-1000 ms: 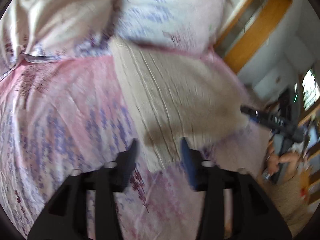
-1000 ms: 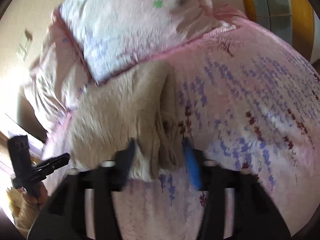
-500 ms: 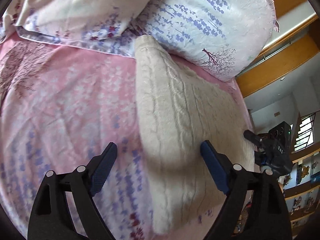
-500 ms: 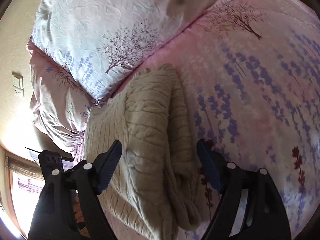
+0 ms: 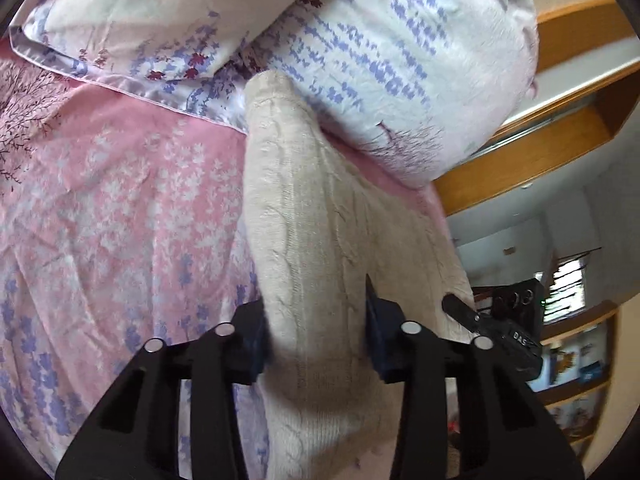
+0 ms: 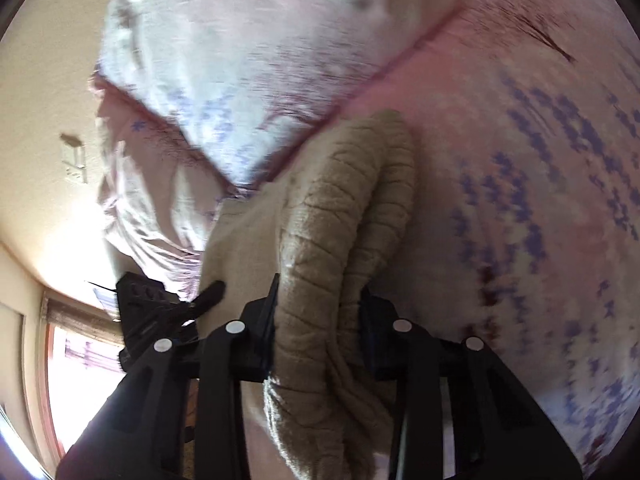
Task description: Fold small clothes
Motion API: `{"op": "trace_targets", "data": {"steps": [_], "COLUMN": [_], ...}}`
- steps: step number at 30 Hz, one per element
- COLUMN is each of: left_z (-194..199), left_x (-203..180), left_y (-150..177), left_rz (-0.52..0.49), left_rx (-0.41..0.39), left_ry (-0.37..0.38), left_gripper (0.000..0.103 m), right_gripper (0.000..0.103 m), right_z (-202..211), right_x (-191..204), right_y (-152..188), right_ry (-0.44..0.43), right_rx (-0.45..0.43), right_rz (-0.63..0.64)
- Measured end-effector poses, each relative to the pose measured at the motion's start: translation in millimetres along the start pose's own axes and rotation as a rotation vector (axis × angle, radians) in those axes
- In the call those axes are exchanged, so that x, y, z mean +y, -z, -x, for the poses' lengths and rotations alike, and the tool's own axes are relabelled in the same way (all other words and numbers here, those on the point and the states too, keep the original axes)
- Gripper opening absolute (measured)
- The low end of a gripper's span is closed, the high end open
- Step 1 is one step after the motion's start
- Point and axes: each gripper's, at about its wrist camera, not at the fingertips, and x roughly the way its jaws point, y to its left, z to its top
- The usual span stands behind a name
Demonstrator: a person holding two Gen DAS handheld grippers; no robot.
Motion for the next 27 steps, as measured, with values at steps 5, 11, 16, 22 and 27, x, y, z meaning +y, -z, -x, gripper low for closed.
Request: {"op": "trace_targets", "data": {"steps": [5,11,16,22,27], "left_z": [44,94,90,105,120], "left_x": [0,32,80,43,-13], "left_y": [-3,-14,-11,-9,13], "left_rz": [-0.055,-0.036,0.011,-0.133,-0.303], "left_rx": [-0.061,-0.109,-0.087,-0.194,-0.271], "left_ry": [-0.031,-0.132,-0.231,-0.372,-0.411], "left_gripper": [0.038,0.039,0.054,0.061,0.08], "right_gripper": [0.031,0.03,0.039,0.06,0.062], "right_z": [-28,-84,-122,-94,-68], "right_x": [52,84,91,112,145], "right_y": [7,21,32,32,45], "right_ry": [-0.012,-0.01,0.168,0.301,0.185], "right_rx": [0.023,0.071,0.11,-0.021,-0.113], "right_rz": [0.137,0.236,0.299,0.36,0.48]}}
